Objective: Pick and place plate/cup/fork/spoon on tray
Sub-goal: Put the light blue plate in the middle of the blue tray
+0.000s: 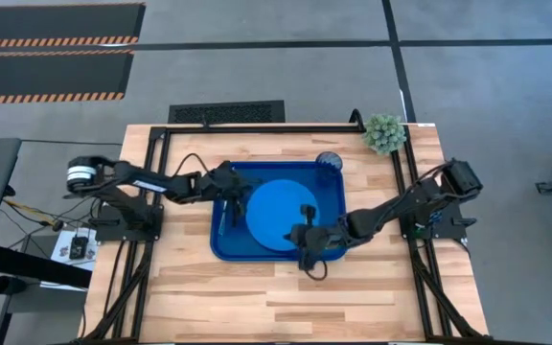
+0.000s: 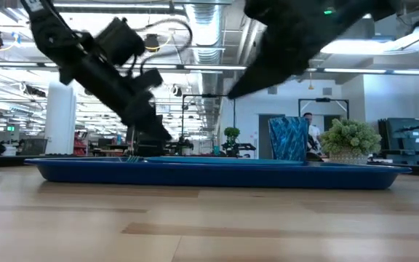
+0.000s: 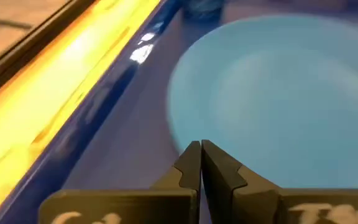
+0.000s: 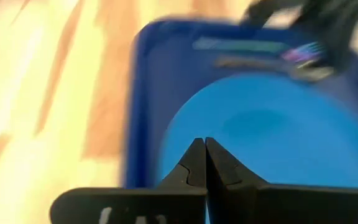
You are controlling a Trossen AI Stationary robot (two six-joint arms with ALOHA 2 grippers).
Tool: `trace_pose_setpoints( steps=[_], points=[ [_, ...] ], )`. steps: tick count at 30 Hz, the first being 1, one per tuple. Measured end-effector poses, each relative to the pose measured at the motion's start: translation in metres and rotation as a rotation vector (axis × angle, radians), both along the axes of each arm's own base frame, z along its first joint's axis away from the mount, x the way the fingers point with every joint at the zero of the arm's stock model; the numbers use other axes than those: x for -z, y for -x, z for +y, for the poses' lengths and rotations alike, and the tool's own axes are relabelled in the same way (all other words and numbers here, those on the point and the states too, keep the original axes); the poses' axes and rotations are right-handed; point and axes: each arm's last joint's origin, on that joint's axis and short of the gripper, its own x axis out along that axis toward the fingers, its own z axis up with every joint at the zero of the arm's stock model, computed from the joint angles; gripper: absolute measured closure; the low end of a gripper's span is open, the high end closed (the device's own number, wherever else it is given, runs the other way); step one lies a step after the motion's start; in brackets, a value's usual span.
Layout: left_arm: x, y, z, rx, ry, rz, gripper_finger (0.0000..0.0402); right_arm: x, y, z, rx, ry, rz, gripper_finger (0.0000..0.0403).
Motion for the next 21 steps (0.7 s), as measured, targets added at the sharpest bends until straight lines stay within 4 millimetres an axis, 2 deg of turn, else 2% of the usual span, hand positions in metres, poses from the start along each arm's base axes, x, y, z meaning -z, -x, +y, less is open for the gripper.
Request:
trace_pose_setpoints(
  steps=[5,7,16,21],
  points=[
    [-0.008,0.008,-0.021,0.097,0.038,-0.067,0.0401,0.015,0.015,0.020,-0.081,-0.087,0.172,0.0398],
    [-0.010,0.011,-0.028,0.118,0.055,-0.092,0.0401,0.023,0.021,0.022,-0.070,-0.085,0.244,0.0398],
    [-0.017,0.012,-0.036,0.151,0.060,-0.130,0.0401,0.026,0.017,-0.002,-0.066,-0.142,0.338,0.0398],
    [-0.017,0.011,-0.036,0.203,0.096,-0.136,0.0401,0.041,0.017,-0.014,-0.034,-0.142,0.436,0.0398]
  ],
)
